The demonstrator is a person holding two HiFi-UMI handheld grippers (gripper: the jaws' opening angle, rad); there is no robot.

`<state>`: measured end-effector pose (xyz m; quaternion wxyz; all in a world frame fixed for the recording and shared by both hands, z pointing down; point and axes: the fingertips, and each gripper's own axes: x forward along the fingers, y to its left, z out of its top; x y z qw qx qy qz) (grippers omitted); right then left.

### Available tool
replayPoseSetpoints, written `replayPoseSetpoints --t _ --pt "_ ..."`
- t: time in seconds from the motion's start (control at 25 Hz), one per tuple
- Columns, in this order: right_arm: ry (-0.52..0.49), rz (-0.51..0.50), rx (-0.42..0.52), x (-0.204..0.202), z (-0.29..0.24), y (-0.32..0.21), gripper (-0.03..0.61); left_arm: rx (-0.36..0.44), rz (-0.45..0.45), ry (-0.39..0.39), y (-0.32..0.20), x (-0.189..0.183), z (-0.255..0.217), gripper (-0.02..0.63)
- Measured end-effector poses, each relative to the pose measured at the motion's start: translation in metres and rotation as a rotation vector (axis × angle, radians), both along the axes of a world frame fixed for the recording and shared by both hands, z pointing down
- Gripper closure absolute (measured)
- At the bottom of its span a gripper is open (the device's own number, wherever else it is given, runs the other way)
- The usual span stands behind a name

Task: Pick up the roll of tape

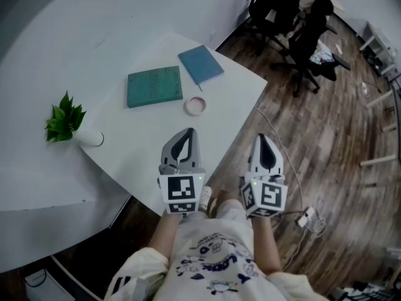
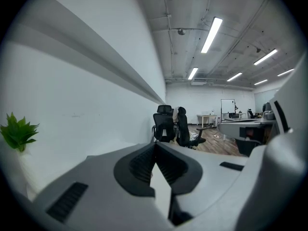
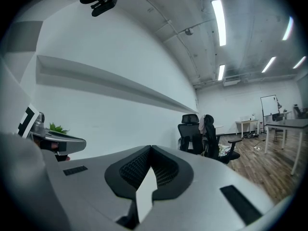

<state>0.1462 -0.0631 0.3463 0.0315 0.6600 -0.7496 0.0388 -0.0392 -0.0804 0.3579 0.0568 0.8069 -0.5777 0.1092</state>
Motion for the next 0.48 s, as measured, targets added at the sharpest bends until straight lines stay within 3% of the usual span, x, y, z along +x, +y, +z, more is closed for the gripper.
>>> replayPoseSetpoints --t 0.32,0.48 --pt "-0.012 -0.028 -0.057 0.002 0.022 -0.038 0.578 -0.076 -0.039 0.004 -0.034 -0.005 0.028 0.612" --pt "-0.020 -0.049 -0.087 0.007 0.040 -0.063 0.578 -0.113 -0.062 -0.030 -0.052 -0.003 0.049 0.613"
